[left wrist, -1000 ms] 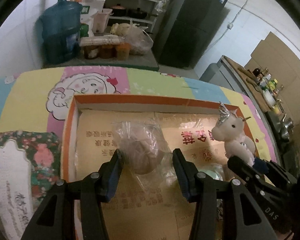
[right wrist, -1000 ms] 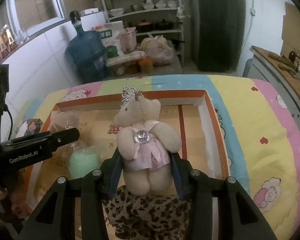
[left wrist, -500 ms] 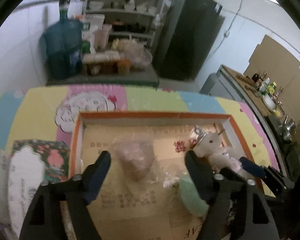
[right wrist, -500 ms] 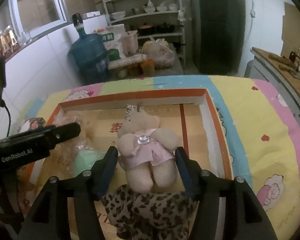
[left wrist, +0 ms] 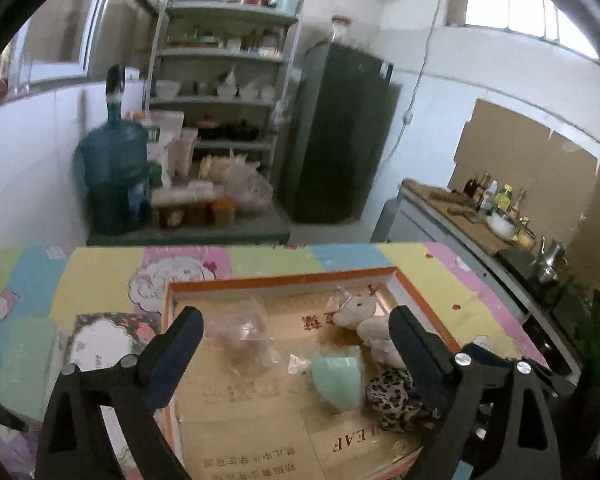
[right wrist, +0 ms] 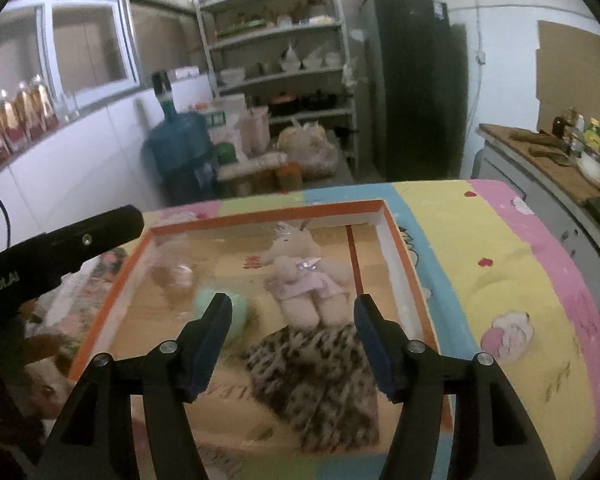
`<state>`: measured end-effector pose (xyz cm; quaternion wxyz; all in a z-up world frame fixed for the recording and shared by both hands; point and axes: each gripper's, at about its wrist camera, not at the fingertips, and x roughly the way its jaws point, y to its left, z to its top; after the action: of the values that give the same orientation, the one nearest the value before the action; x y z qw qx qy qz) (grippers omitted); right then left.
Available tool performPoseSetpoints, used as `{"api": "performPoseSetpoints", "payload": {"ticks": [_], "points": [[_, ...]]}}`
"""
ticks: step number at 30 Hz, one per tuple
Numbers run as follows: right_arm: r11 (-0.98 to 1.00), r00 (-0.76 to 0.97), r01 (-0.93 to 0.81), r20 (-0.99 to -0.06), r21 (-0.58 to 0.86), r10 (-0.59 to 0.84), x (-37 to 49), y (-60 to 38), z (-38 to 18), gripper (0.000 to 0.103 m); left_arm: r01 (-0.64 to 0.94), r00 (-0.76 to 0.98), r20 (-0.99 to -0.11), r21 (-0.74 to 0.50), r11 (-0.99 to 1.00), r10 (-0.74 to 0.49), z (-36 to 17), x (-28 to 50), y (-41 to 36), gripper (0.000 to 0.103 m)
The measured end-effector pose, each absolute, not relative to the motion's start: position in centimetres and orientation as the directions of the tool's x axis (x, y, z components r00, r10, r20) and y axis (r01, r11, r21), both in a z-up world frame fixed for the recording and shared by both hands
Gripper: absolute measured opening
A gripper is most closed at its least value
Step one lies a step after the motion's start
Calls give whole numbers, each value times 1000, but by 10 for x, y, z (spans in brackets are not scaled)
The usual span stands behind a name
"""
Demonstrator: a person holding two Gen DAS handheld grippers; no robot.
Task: Organize soft objects
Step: 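Open the left gripper releasing the bun while the right gripper lowers and releases the bear onto the cloth, then withdraw both grippers from the box toward the remaining toys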
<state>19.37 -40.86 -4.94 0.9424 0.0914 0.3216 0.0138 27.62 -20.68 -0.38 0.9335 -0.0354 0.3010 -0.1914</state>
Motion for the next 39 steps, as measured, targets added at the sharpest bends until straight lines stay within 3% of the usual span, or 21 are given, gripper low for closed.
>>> {"api": "performPoseSetpoints", "payload": {"ticks": [10,13,19,28,39], "points": [[982,884,81,-468,169,8,122,-373,-30,66,393,770,-448,-229,891,-455,23,221,-178,94],[978,904,74,-427,197,17,101,-361,-27,72,413,780,-418,-215,885,-466,30,202,-169,94],[972,927,31,-370,233,59,63,-328,-23,74,425,781,-424,-177,888,-458,36,154,-143,94],[975,947,-7,-310,223,78,24,-280,-20,74,308,877,-345,-134,942,-335,37,103,-75,94],[975,934,-79,-326,206,144,12,-241,-27,75,95,936,-336,-53,994,-108,27,68,-4,93]]}}
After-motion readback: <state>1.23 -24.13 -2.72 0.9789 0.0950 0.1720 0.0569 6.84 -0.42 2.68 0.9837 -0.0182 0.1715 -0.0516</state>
